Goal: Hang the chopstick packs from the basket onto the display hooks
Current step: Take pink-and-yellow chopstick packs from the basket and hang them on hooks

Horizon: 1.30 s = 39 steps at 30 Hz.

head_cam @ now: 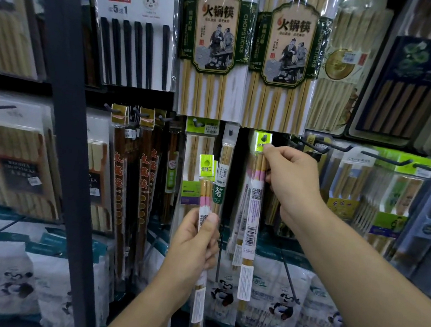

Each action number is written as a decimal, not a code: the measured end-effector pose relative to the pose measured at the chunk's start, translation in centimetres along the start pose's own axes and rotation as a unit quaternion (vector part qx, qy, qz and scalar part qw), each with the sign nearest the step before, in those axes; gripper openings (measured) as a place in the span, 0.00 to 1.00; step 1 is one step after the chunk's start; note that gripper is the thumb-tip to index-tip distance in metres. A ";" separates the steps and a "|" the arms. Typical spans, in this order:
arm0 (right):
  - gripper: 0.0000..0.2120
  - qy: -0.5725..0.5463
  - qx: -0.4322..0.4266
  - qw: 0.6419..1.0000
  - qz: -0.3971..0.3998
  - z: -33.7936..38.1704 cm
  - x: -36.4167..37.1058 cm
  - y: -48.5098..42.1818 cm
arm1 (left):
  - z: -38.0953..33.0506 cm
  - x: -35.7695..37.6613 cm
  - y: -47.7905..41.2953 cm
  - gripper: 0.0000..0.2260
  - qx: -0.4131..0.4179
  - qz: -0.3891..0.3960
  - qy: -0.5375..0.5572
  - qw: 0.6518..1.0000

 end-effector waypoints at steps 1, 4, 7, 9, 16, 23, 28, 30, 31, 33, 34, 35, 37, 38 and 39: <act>0.15 0.001 0.003 1.000 0.002 -0.1 0.0 0.0 | 0.0 0.0 0.0 0.15 -0.007 -0.002 0.005 1.000; 0.16 0.009 0.000 1.000 -0.001 -0.4 -0.2 0.0 | 0.2 -0.2 0.0 0.19 -0.039 -0.007 0.040 0.998; 0.14 0.010 -0.016 1.000 -0.012 -0.6 -0.5 0.1 | 0.2 -0.3 0.0 0.17 -0.045 -0.007 0.048 0.998; 0.13 0.017 -0.025 0.999 -0.018 -0.9 -0.6 0.3 | 0.1 -0.4 0.0 0.12 -0.031 -0.013 0.024 0.999; 0.13 0.081 -0.068 0.994 -0.024 -2.0 -1.1 1.8 | -0.7 0.2 0.4 0.10 0.003 -0.009 -0.013 1.000; 0.05 0.047 -0.084 0.987 0.125 -2.0 1.3 5.3 | -0.8 1.1 0.8 0.10 0.003 0.024 -0.010 1.000; 0.12 0.007 -0.066 0.992 0.106 -1.7 1.2 4.8 | -1.0 1.5 0.9 0.11 0.016 0.034 0.003 0.999; 0.13 -0.002 -0.061 0.995 0.078 -1.4 0.9 4.1 | -0.8 1.4 0.8 0.13 0.008 0.020 0.023 1.000; 0.14 -0.006 -0.059 0.996 0.065 -1.2 0.6 3.7 | -0.7 1.1 0.6 0.15 0.007 0.003 0.022 1.000; 0.15 -0.012 -0.054 0.998 0.041 -0.9 0.2 2.7 | -0.5 0.5 0.3 0.15 0.011 -0.027 0.011 1.000; 0.15 -0.016 -0.049 0.998 0.032 -0.8 0.0 2.2 | -0.5 0.3 0.2 0.14 0.012 -0.034 0.009 0.999; 0.15 -0.019 -0.045 0.998 0.026 -0.6 0.0 1.8 | -0.5 0.2 0.1 0.13 0.014 -0.037 0.007 0.999; 0.15 -0.021 -0.043 0.999 0.020 -0.4 -0.1 1.2 | -0.5 0.1 0.0 0.11 0.018 -0.041 -0.003 0.999; 0.15 -0.018 -0.044 0.999 0.017 -0.3 0.0 0.9 | -0.5 0.1 0.0 0.11 0.019 -0.042 -0.009 0.999; 0.15 -0.012 -0.045 0.999 0.014 -0.2 0.0 0.7 | -0.4 0.1 0.0 0.11 0.019 -0.041 -0.014 0.999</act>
Point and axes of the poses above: each hand's wrist, its own y-axis away from the middle knuckle, its own x-axis out of the palm, z = x × y, the point moved 5 cm from there along -y, towards the middle knuckle, and after that the axes turned 6 degrees about -z, right-handed, at the moved point
